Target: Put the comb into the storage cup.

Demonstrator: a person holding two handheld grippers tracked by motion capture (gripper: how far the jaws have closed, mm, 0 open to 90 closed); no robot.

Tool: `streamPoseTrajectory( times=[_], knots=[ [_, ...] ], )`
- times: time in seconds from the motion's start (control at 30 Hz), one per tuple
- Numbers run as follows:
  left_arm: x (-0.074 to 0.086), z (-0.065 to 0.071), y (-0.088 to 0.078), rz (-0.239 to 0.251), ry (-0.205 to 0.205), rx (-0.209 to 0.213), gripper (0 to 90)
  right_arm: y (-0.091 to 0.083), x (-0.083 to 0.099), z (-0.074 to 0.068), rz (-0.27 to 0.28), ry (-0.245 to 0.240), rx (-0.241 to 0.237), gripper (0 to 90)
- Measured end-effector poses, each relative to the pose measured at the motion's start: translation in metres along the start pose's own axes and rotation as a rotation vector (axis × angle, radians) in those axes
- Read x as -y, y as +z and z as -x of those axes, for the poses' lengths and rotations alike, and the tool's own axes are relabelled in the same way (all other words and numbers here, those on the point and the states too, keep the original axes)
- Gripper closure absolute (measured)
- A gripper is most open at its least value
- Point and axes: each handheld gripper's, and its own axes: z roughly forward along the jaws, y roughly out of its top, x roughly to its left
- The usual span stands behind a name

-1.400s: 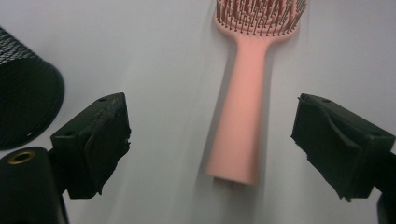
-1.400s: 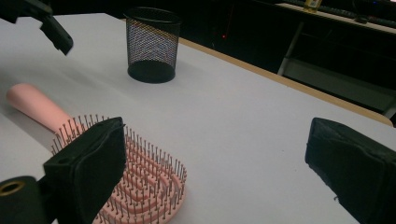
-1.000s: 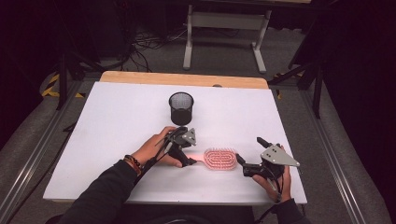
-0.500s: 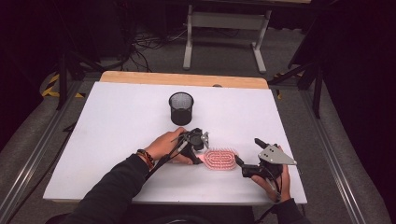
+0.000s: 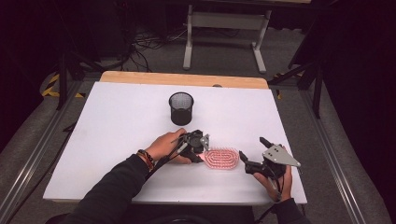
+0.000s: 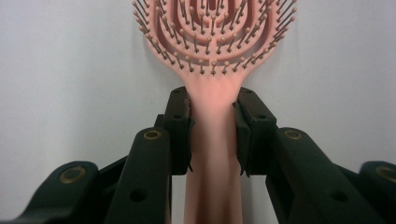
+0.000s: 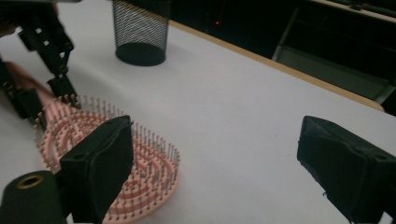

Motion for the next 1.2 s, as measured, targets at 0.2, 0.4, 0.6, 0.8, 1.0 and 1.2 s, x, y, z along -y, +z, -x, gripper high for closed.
streamPoseTrajectory(
  times=[0.2,0.4,0.6,0.8,1.0,1.2],
  knots=[
    [0.009,0.006,-0.002,0.057,0.012,-0.072,69.5,-0.004,0.003,0.011,0.013,0.063,0.054,12.0],
    [0.021,0.011,-0.017,0.17,-0.003,-0.187,69.5,-0.003,0.003,0.01,0.019,0.055,0.053,11.7],
    [0.033,0.012,-0.031,0.314,-0.039,-0.317,69.5,-0.002,0.003,0.009,0.016,0.054,0.053,11.5],
    [0.045,0.016,-0.044,0.447,-0.064,-0.424,69.5,0.0,0.003,0.007,0.034,0.074,-0.027,10.6],
    [0.06,0.022,-0.051,0.534,-0.105,-0.489,69.5,0.006,-0.003,-0.003,0.051,0.071,-0.069,9.5],
    [0.077,0.026,-0.057,0.578,-0.148,-0.539,69.5,0.019,-0.018,-0.024,0.067,0.034,-0.144,6.7]
  ],
)
